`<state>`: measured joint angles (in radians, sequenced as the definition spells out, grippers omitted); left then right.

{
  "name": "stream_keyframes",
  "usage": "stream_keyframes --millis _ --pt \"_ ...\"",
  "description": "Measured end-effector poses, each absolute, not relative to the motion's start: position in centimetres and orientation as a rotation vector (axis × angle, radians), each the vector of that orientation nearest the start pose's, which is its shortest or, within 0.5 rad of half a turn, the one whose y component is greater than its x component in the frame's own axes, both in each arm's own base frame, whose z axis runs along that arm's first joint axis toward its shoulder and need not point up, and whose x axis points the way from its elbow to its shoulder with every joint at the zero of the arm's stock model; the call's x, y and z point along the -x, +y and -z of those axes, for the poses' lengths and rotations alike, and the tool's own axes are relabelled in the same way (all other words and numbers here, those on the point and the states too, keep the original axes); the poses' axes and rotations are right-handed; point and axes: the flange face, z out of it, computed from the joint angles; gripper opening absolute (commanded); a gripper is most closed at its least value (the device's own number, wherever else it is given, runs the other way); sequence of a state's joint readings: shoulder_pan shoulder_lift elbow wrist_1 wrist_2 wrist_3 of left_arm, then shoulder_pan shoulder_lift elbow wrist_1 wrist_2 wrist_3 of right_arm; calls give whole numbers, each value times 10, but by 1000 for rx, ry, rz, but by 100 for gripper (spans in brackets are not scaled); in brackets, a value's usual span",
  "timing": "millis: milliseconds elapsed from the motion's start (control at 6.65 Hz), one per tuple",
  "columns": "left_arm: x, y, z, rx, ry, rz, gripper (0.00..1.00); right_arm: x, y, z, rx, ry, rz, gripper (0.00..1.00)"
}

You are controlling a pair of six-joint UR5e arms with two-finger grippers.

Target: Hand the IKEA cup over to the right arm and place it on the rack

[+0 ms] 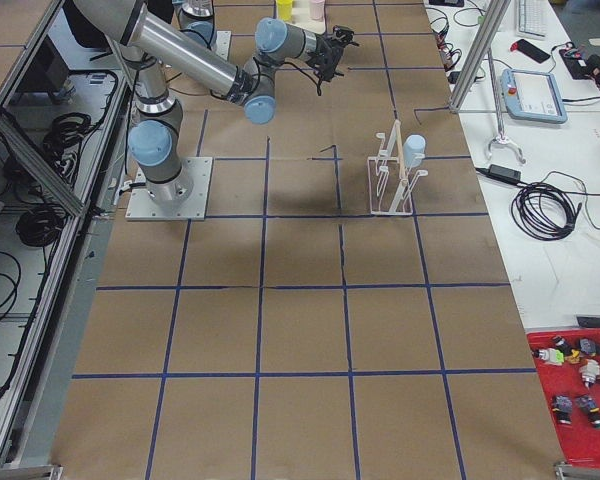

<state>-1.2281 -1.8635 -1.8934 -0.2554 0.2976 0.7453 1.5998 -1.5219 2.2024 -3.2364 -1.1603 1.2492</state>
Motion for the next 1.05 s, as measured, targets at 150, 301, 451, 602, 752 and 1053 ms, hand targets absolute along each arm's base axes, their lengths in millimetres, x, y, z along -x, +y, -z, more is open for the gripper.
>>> stream_keyframes --millis 150,301,451,602,752,1053 --pt "52 -578 -365 964 -1773 -1389 4 -186 -452 -372 -1043 1909 657 100" --pt "76 -568 -350 1014 -1729 -1395 4 -187 -452 -372 -1047 1906 656 100" --pt "97 -557 -338 1054 -1695 -1393 5 -188 -451 -373 -1068 1891 644 100" --pt "115 -546 -330 1080 -1675 -1382 5 -190 -450 -373 -1102 1863 618 100" --pt "134 -538 -326 1107 -1663 -1366 5 -194 -448 -373 -1121 1844 596 100" --pt "168 -529 -324 1158 -1676 -1338 5 -208 -442 -375 -1109 1841 577 99"
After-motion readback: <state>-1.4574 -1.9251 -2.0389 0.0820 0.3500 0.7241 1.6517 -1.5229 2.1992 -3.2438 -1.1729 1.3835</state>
